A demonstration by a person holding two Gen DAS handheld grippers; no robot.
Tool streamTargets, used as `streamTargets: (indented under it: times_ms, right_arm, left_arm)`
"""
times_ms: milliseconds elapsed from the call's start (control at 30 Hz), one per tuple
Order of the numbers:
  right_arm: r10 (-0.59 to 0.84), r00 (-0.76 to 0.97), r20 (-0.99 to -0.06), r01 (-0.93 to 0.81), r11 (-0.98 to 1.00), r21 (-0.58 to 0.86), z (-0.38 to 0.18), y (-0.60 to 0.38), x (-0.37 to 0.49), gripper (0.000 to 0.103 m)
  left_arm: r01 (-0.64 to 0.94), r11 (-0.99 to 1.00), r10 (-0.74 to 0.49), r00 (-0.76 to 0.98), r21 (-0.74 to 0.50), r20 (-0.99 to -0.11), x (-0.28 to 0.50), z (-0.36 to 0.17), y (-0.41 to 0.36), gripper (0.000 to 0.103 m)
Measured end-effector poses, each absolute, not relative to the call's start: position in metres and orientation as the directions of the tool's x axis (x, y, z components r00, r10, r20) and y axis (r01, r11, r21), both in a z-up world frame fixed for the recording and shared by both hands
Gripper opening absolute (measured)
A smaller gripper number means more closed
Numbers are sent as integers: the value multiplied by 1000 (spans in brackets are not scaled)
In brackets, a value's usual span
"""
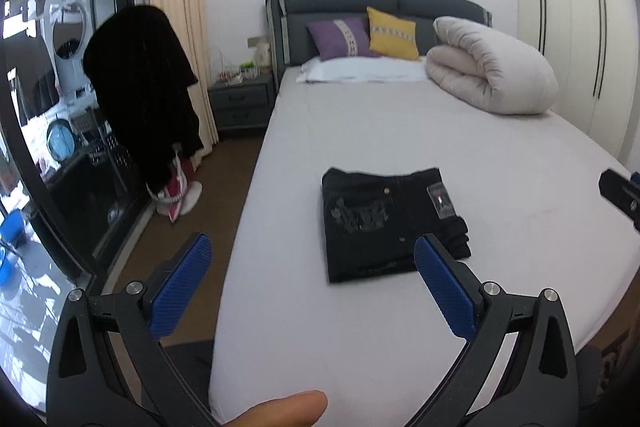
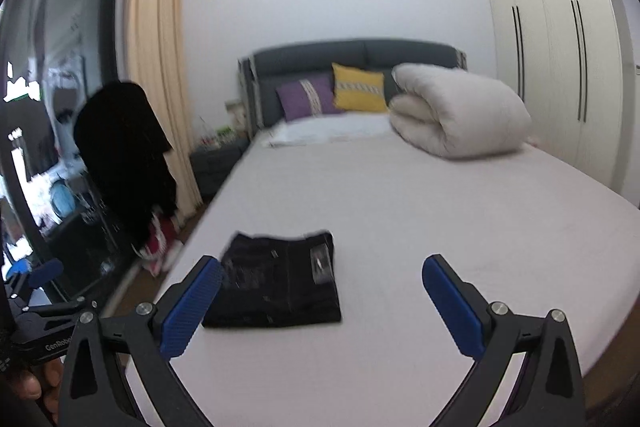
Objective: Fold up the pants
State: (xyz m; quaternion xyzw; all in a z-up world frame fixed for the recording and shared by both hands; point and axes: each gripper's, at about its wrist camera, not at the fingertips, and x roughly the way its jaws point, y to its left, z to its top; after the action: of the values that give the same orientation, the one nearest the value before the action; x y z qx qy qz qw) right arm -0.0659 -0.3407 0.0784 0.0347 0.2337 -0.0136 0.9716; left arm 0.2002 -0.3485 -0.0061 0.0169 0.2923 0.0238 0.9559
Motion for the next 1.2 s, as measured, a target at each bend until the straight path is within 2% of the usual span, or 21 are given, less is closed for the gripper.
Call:
streamTargets:
  times_ms: [133, 433, 1200]
  right_arm:
    - [-41, 869, -494, 67, 997, 34, 69, -338, -60, 103]
    - [-17, 834, -551, 43, 998, 35, 53, -328, -47, 103]
    - [18, 771, -637, 5, 999, 34, 29, -316, -28, 103]
  left_arm:
    - [-41, 998, 55, 800, 37, -598, 219, -21, -343, 103]
    - [-49, 999, 49, 747, 20, -664, 256, -50, -334, 103]
    - [-46, 999, 26, 703, -9, -711, 284, -80, -328, 103]
